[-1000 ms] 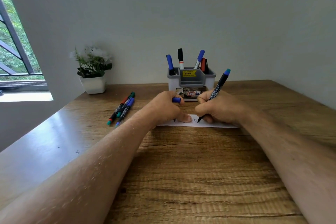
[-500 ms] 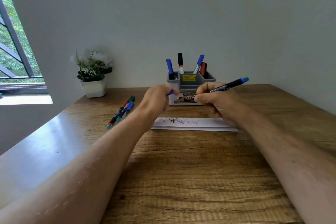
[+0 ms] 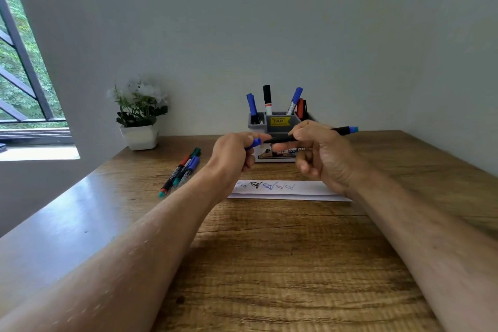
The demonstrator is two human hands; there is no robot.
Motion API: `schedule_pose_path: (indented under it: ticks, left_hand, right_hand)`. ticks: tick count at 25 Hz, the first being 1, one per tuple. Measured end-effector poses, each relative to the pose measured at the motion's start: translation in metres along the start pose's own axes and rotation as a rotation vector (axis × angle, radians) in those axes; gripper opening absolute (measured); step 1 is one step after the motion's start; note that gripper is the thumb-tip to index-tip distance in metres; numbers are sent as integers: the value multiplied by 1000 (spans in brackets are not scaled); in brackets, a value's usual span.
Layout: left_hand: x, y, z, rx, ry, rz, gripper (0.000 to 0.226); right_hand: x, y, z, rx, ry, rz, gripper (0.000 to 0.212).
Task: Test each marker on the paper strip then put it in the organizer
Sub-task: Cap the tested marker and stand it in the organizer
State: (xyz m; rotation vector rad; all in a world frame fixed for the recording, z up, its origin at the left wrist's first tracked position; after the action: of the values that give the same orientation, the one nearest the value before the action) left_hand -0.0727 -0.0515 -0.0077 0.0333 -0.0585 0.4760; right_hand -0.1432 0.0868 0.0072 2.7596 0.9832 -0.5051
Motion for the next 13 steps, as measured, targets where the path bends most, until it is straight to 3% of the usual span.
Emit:
schedule_pose_path:
  ticks: [7,10,13]
  left_hand:
    - [-2,10,0,-101,32,-54,29]
    - [-5,4,-3,92,-1,-39,14]
    - [-8,-7,-3,308,-17,-13,23]
  right_hand:
    - [-3,-1,5,91,-17,-19,11]
    - [-1,1,3,35,-28,-20,18]
    - [1,6,2,-96,-7,-28,27]
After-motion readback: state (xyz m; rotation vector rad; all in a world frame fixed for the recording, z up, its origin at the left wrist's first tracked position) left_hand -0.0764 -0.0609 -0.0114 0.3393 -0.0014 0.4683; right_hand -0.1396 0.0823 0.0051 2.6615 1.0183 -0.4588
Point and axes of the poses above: each hand's wrist, its own x-axis away from the middle knuckle, its own y-axis out of the palm, z = x × y, the point moved 9 cm from there along -x, towards the middle knuckle, and after that the axes turned 9 degrees about -y, right-handed, at the moved point
